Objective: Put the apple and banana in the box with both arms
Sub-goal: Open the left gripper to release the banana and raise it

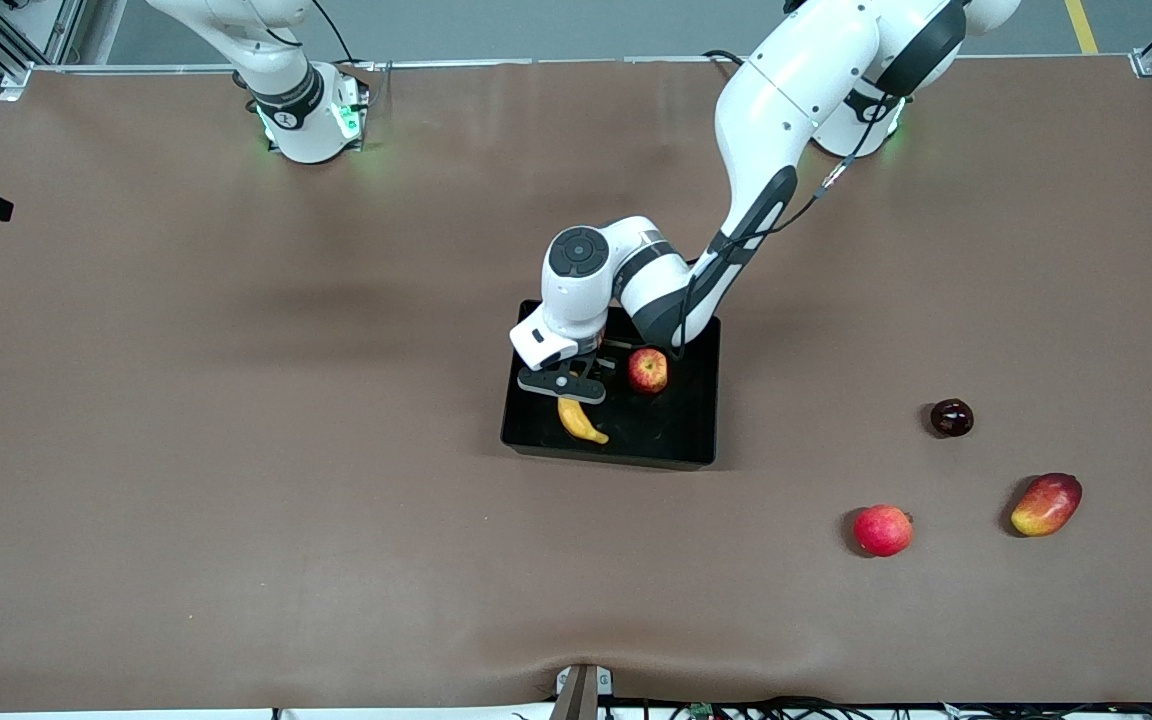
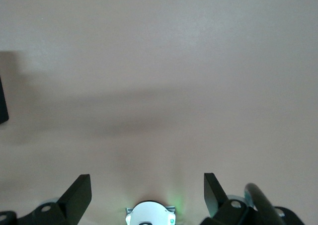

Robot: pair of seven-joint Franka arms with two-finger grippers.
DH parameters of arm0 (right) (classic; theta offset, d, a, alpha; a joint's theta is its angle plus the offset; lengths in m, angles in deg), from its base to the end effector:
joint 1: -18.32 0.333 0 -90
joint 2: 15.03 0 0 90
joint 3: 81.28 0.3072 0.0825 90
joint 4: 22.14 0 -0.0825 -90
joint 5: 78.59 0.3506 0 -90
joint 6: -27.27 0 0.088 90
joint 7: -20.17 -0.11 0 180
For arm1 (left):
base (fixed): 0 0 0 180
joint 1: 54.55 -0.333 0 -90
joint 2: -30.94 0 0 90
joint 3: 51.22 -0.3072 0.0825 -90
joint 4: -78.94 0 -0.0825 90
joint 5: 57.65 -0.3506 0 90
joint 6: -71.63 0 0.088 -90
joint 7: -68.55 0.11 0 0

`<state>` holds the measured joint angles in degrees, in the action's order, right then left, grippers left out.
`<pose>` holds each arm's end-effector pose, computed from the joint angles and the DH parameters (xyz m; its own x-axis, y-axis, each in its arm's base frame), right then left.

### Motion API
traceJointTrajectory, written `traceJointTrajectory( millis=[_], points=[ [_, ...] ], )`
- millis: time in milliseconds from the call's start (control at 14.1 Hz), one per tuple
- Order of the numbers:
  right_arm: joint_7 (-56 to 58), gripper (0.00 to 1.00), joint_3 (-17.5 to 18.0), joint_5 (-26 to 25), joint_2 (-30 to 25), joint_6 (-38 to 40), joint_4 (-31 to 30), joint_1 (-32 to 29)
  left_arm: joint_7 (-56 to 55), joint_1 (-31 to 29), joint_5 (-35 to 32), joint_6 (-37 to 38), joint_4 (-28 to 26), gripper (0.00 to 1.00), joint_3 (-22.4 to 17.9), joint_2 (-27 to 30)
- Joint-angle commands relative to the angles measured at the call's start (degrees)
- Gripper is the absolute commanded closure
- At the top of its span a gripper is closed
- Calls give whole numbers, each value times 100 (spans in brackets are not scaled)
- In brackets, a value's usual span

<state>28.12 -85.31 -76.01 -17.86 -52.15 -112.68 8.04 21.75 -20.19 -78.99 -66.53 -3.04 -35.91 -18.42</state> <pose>0.4716 -0.1155 0.6189 0.9857 -0.0998 -0.1360 -0.1098 -0.9916 -0.0679 0.4904 -0.5106 0.2169 0.9667 -0.1960 0.1647 -0.2068 -0.9771 0.0509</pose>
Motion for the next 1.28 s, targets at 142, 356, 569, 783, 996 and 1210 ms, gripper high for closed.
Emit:
traceJointTrajectory(
  millis=[142,356,569,783,996,1210],
  points=[
    [67,0,86,235,142,15,124,-282,-31,-289,-194,164,51,0,-37,567],
    [67,0,86,383,212,6,142,-421,634,-886,32,1147,43,0,60,1313],
    [76,0,86,481,247,15,186,-493,1496,-1501,701,1370,34,0,25,2052],
    [76,0,86,463,335,15,273,-493,1586,-1932,667,1949,34,0,-1,2562],
    [85,0,95,454,502,24,554,-466,1586,-2477,789,2134,43,0,51,2940],
    [84,0,95,472,529,24,625,-449,1595,-2820,825,2660,43,0,25,3327]
  ],
)
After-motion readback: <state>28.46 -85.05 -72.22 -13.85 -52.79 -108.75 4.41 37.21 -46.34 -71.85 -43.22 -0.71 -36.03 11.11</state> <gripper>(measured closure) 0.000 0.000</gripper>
